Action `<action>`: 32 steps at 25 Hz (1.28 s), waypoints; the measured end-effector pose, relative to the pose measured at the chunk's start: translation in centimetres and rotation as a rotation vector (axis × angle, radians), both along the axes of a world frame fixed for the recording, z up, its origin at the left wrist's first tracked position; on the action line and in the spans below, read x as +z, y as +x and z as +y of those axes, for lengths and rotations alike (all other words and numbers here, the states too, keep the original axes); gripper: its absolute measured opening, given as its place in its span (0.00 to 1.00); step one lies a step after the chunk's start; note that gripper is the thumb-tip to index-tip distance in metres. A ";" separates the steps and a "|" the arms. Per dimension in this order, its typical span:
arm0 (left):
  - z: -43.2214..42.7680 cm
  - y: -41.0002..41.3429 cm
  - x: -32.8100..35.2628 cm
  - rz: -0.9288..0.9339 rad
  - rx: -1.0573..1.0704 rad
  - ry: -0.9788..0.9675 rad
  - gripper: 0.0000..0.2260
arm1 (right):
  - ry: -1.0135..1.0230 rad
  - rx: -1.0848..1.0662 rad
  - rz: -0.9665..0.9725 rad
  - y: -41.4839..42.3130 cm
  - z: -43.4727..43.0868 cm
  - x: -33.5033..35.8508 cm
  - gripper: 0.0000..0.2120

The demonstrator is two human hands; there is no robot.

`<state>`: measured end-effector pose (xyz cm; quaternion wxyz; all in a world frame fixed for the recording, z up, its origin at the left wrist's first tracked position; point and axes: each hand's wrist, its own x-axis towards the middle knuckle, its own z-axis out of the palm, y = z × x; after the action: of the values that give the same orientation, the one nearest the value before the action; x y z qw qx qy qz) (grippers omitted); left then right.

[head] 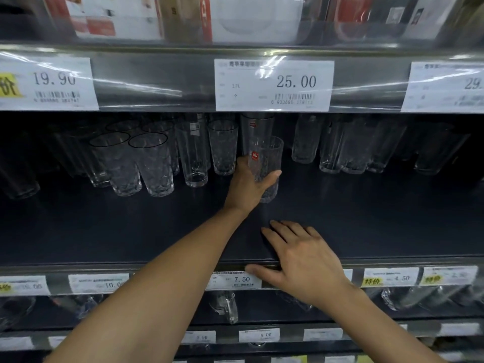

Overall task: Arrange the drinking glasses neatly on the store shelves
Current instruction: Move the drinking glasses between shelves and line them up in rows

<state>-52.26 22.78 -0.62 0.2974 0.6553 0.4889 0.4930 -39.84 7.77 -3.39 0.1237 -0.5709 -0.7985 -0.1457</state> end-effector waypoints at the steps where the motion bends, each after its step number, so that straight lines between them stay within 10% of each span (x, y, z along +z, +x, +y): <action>1: 0.2 0.0 -0.1 0.011 0.006 -0.001 0.31 | -0.003 0.000 0.000 0.0 0.0 0.0 0.41; 24: 0.9 -0.3 -0.4 0.003 0.087 -0.022 0.31 | -0.039 0.001 0.025 -0.2 -0.4 0.3 0.41; 28: -1.0 -1.4 0.1 -0.054 0.006 -0.039 0.17 | -0.102 -0.001 0.020 -0.2 -0.6 1.1 0.41; 32: -3.0 -6.6 -0.5 0.276 -0.086 -0.066 0.17 | -0.310 0.048 0.177 0.0 -0.6 3.3 0.45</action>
<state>-58.91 19.73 -1.13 0.2697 0.7272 0.5124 0.3686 -39.81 7.19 -0.07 0.1076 -0.5743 -0.8109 0.0330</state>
